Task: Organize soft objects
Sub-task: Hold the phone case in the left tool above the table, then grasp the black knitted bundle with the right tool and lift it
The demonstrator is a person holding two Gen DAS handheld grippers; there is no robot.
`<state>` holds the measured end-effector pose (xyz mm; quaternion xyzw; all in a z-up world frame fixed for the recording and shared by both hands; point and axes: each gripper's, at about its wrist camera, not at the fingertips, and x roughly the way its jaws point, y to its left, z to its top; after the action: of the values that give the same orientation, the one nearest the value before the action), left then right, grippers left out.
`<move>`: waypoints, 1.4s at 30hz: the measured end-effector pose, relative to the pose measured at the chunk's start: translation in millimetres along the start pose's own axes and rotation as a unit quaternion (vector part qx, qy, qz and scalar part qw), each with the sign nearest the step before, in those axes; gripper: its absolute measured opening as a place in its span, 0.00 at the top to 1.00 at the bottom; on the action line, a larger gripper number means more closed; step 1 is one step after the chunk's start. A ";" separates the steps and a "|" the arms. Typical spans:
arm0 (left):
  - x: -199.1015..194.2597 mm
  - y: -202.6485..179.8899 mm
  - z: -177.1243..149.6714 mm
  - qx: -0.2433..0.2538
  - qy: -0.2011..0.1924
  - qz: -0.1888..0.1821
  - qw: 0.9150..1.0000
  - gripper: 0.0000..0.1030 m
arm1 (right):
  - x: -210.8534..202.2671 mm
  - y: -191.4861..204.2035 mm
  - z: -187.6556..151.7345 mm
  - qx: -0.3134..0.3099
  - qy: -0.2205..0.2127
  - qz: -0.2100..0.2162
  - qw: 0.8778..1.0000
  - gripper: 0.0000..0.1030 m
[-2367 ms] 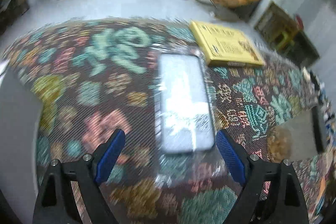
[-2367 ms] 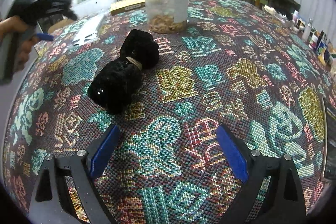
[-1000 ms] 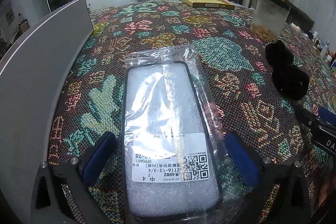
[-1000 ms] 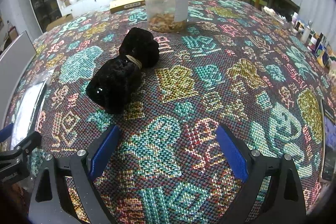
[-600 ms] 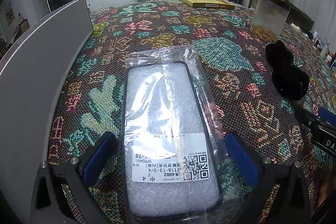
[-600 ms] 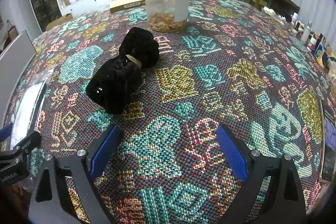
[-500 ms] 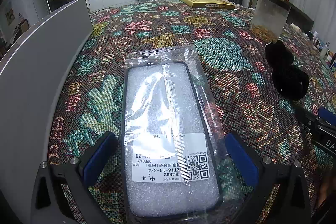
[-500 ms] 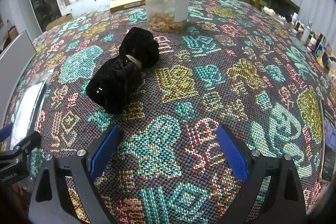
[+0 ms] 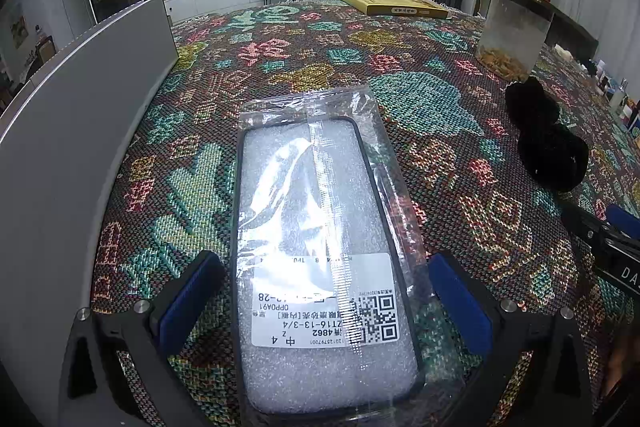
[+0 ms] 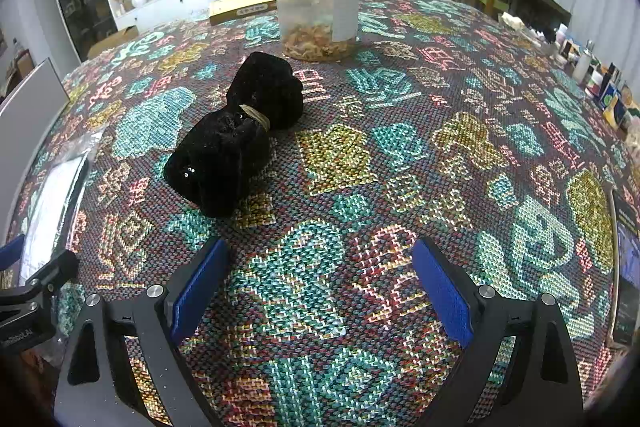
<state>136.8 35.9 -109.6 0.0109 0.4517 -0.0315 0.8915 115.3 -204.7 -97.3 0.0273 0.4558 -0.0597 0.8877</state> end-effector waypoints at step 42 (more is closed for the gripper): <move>-72.9 35.0 11.2 -0.067 -0.022 -0.105 0.992 0.25 | -42.3 58.1 88.3 -0.067 0.016 0.065 0.996 0.71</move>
<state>105.1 73.6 -44.5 -0.0973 0.4316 -0.0948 0.8918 169.6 -152.8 -11.9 -0.0022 0.4703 0.0289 0.8820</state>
